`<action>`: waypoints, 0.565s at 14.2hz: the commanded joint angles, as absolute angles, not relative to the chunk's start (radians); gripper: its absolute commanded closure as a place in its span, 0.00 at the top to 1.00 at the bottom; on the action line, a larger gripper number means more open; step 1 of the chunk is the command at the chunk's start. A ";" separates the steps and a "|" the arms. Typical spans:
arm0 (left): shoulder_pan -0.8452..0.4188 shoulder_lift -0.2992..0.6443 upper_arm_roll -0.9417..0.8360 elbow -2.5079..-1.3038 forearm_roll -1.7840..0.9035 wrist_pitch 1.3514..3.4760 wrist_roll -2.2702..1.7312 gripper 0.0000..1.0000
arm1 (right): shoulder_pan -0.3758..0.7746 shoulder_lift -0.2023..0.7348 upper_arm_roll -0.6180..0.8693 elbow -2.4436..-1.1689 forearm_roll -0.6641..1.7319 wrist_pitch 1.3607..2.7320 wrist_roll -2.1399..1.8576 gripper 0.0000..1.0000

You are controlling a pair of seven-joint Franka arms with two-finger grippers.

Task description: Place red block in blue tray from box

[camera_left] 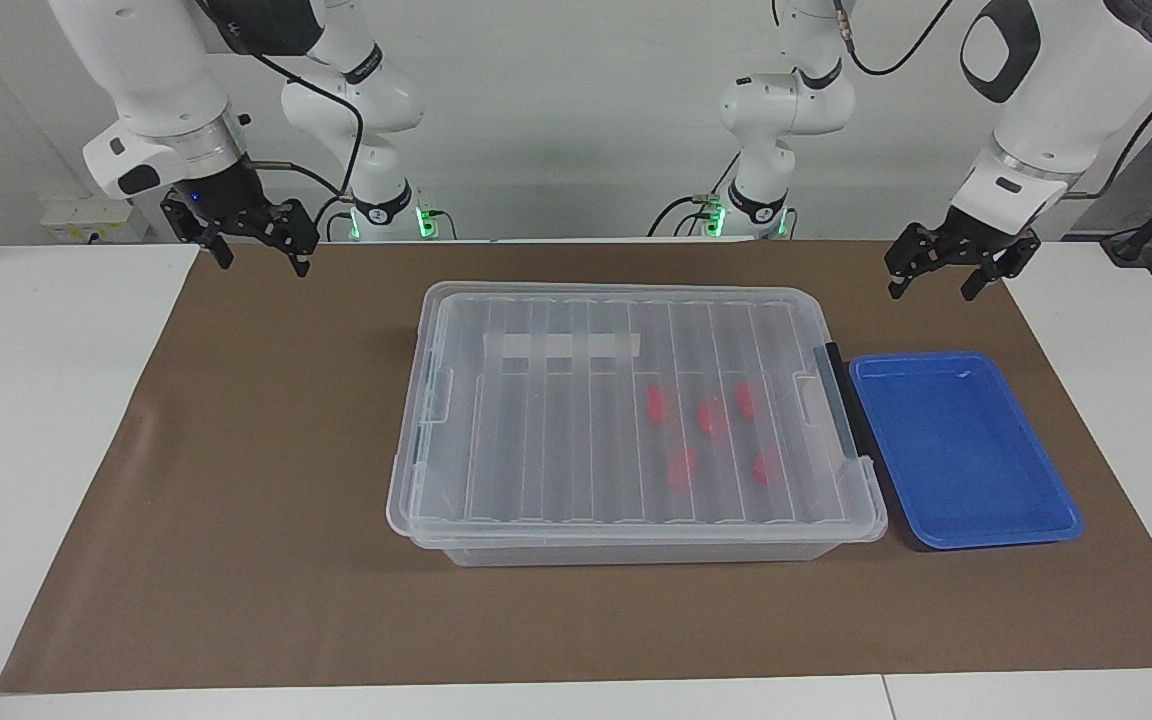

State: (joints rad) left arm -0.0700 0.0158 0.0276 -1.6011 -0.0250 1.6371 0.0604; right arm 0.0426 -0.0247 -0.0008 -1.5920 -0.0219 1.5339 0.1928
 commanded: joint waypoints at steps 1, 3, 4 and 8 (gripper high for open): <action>-0.066 0.011 0.029 -1.591 -0.034 1.617 0.054 1.00 | 0.037 -0.052 -0.003 -1.623 -0.008 1.548 0.182 1.00; -0.066 0.011 0.029 -1.591 -0.034 1.617 0.054 1.00 | 0.037 -0.052 -0.003 -1.623 -0.008 1.545 0.181 1.00; -0.066 0.011 0.029 -1.592 -0.034 1.617 0.054 1.00 | 0.035 -0.052 -0.003 -1.621 -0.008 1.542 0.176 1.00; -0.066 0.011 0.029 -1.592 -0.034 1.617 0.054 1.00 | 0.032 -0.052 -0.002 -1.621 -0.006 1.546 0.173 1.00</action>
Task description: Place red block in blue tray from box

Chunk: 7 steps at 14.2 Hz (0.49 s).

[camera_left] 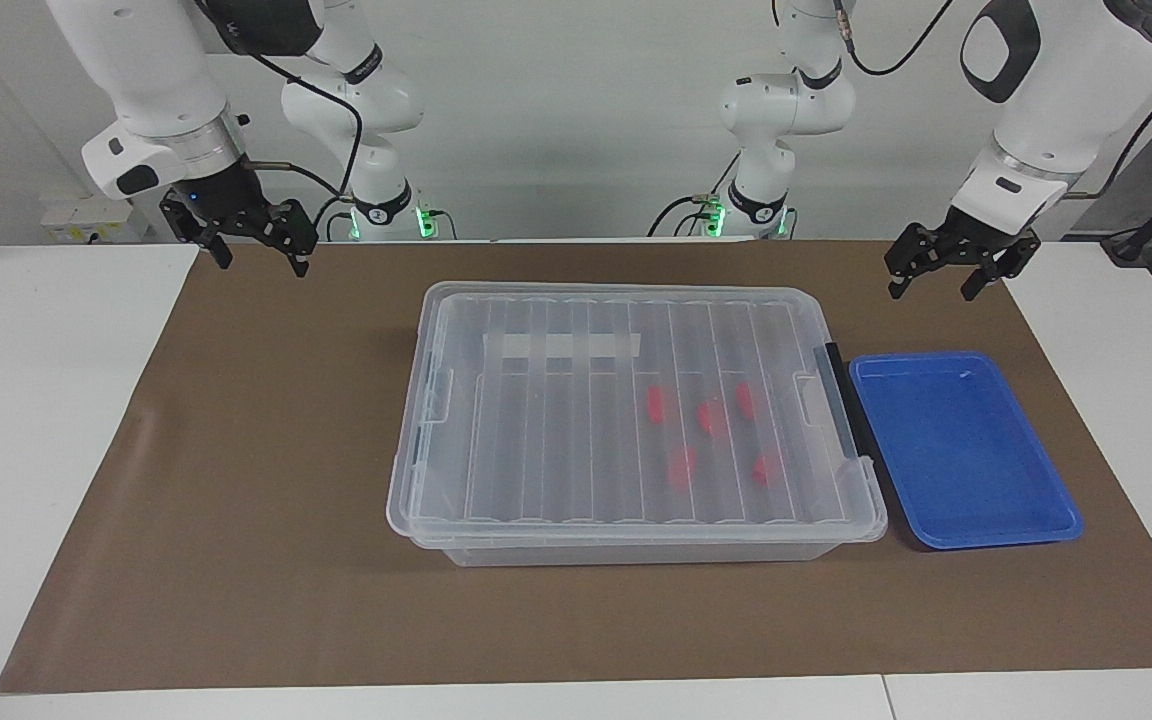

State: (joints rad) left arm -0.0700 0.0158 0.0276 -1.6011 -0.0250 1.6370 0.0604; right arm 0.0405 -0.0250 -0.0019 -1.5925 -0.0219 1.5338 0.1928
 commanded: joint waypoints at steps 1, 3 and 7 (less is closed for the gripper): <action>-0.066 0.011 0.029 -1.591 -0.034 1.617 0.054 1.00 | 0.035 -0.052 -0.002 -1.626 -0.006 1.552 0.182 1.00; -0.066 0.011 0.029 -1.591 -0.034 1.617 0.054 1.00 | 0.038 -0.051 -0.002 -1.643 -0.008 1.589 0.184 1.00; -0.066 0.011 0.029 -1.591 -0.034 1.617 0.054 1.00 | 0.067 -0.045 0.006 -1.695 -0.009 1.692 0.198 0.99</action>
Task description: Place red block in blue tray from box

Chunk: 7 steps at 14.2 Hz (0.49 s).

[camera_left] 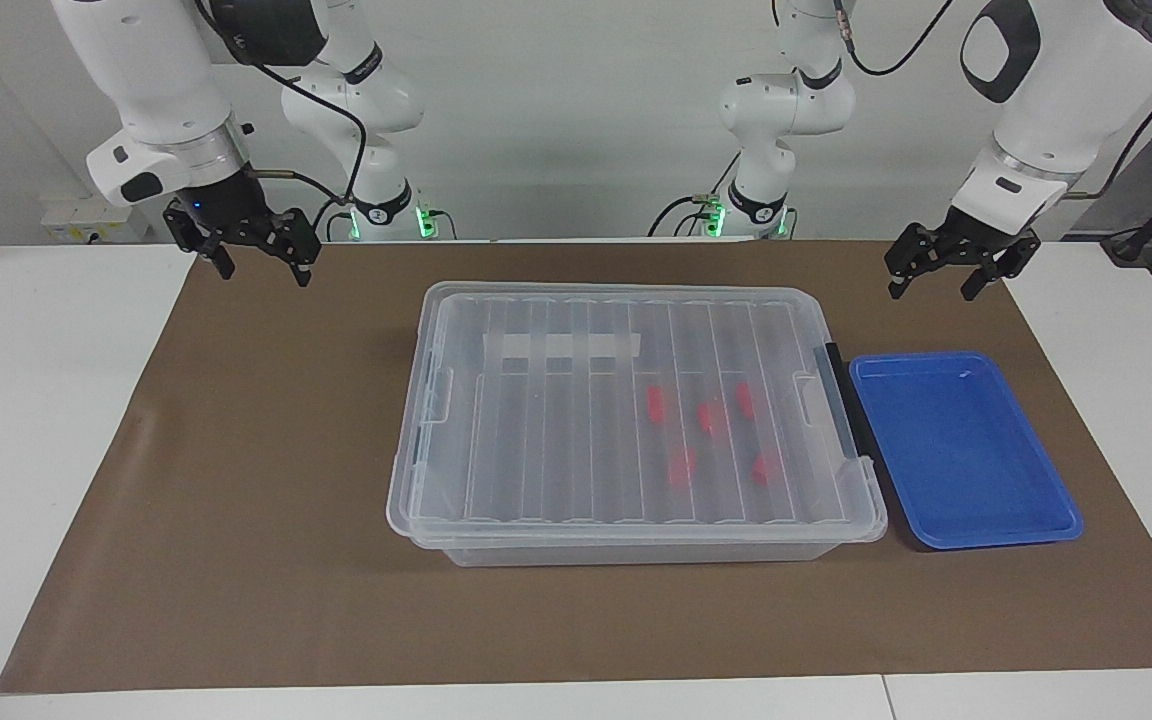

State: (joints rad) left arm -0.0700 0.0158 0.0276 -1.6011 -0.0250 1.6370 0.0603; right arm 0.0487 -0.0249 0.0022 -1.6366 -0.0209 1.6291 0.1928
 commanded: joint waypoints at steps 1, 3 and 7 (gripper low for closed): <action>-0.066 0.011 0.029 -1.591 -0.034 1.617 0.054 1.00 | 0.081 -0.041 0.006 -1.707 -0.009 1.713 0.216 0.99; -0.066 0.011 0.029 -1.591 -0.034 1.615 0.054 1.00 | 0.122 -0.034 0.006 -1.730 -0.009 1.770 0.253 0.99; -0.066 0.011 0.029 -1.591 -0.034 1.617 0.054 1.00 | 0.187 0.006 0.006 -1.761 -0.011 1.873 0.325 0.98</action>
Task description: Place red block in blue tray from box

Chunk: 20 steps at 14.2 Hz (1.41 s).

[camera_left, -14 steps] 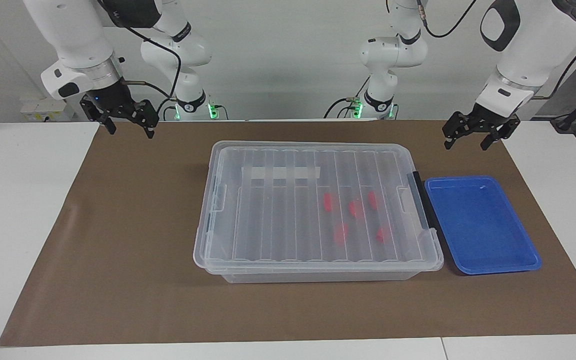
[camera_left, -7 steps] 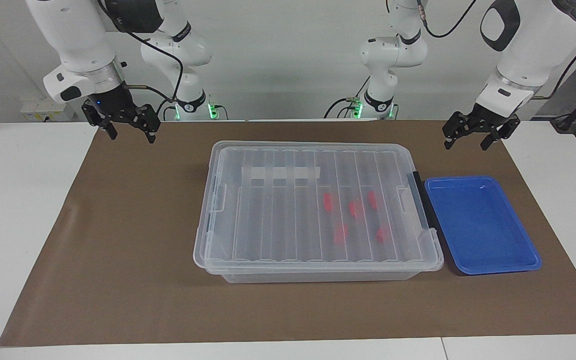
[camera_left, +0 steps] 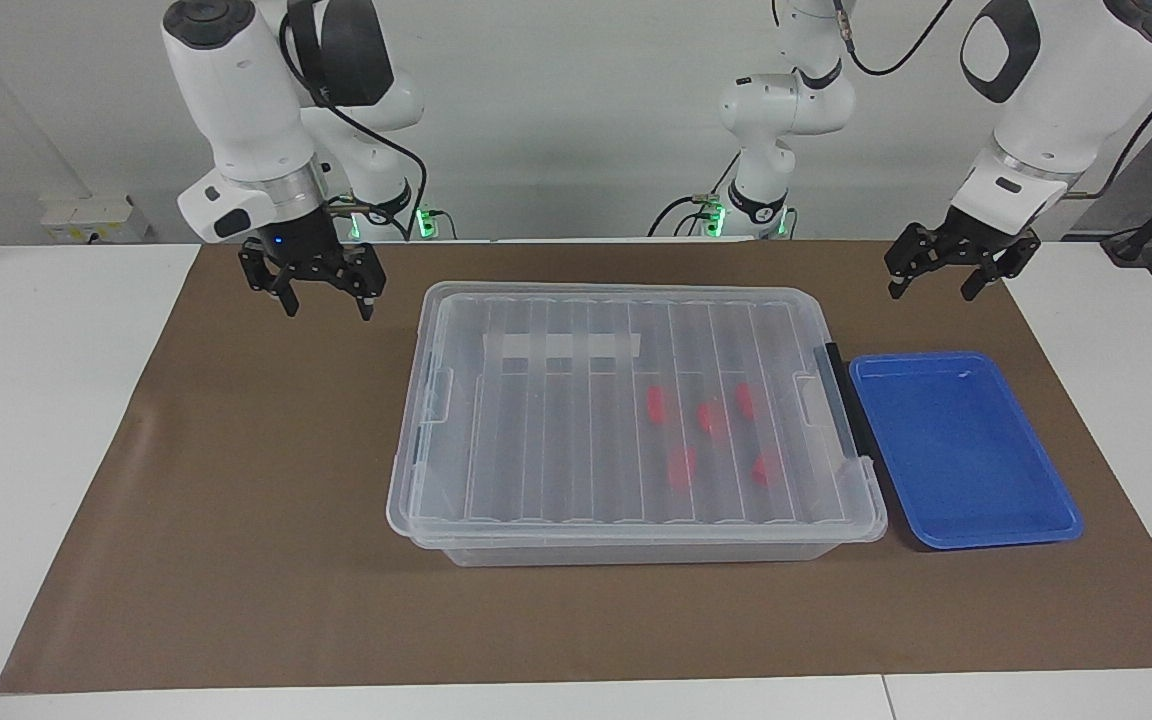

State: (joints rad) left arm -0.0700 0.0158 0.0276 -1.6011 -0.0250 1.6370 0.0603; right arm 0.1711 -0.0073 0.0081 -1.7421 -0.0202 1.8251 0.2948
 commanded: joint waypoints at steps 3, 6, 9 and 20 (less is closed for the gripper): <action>-0.066 0.011 0.029 -1.592 -0.034 1.617 0.054 1.00 | 0.222 0.037 0.006 -1.763 -0.012 1.927 0.366 0.90; -0.066 0.011 0.029 -1.591 -0.034 1.617 0.054 1.00 | 0.224 0.069 0.006 -1.769 -0.014 1.971 0.368 0.90; -0.066 0.011 0.029 -1.591 -0.034 1.615 0.054 1.00 | 0.224 0.084 0.006 -1.779 -0.014 1.987 0.365 0.90; -0.066 0.011 0.029 -1.591 -0.034 1.617 0.054 1.00 | 0.247 0.130 0.008 -1.830 -0.014 2.045 0.325 0.89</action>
State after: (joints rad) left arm -0.0700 0.0158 0.0276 -1.6011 -0.0250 1.6370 0.0603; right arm 0.2359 0.1373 0.0076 -1.8086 -0.0202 2.0242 0.3453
